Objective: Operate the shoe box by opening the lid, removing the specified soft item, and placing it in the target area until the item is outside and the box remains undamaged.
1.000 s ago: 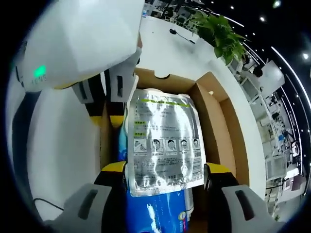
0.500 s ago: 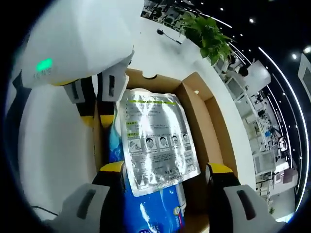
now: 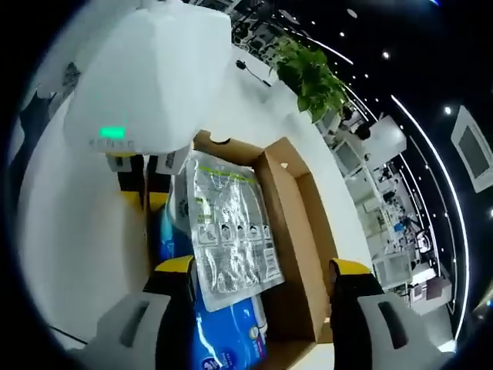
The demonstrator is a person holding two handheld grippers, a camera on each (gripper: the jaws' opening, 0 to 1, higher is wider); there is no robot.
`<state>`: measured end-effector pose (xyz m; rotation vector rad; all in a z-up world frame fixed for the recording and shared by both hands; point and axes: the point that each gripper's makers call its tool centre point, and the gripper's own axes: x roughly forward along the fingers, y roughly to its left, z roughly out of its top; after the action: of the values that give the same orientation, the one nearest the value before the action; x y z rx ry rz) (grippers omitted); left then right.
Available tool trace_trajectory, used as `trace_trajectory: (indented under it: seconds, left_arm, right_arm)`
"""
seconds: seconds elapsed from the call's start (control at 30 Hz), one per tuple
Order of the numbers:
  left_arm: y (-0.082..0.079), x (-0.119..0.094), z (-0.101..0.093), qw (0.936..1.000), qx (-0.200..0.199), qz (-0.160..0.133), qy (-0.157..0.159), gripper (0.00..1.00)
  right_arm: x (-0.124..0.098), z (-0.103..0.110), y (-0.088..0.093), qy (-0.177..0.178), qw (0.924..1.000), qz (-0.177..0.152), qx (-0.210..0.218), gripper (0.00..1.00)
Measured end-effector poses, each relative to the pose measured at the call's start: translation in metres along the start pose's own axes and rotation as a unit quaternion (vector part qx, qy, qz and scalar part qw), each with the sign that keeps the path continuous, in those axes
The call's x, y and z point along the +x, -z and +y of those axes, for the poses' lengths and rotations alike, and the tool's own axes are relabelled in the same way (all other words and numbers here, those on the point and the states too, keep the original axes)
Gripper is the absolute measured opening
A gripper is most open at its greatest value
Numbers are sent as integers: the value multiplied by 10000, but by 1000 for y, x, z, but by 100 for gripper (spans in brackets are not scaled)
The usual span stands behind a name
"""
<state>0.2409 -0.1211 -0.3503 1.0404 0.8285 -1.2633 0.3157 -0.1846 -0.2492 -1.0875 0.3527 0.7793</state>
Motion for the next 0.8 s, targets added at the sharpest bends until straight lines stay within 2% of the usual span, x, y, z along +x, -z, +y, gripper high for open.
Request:
trace_trajectory:
  seconds: [0.27,0.5,0.8]
  left_arm:
    - [0,0,0,10000,-4,-6,13,3]
    - [0,1,0,10000,-1,-2,14,3]
    - [-1,1,0,10000,2,0,20,3]
  right_arm:
    - [-5,-9,-6,178,9996,-58,-197,70]
    - [-14,-32,-15,422,9988,-132,-208,70]
    - [-11,-48,-22,597,9973,-191,-370,70]
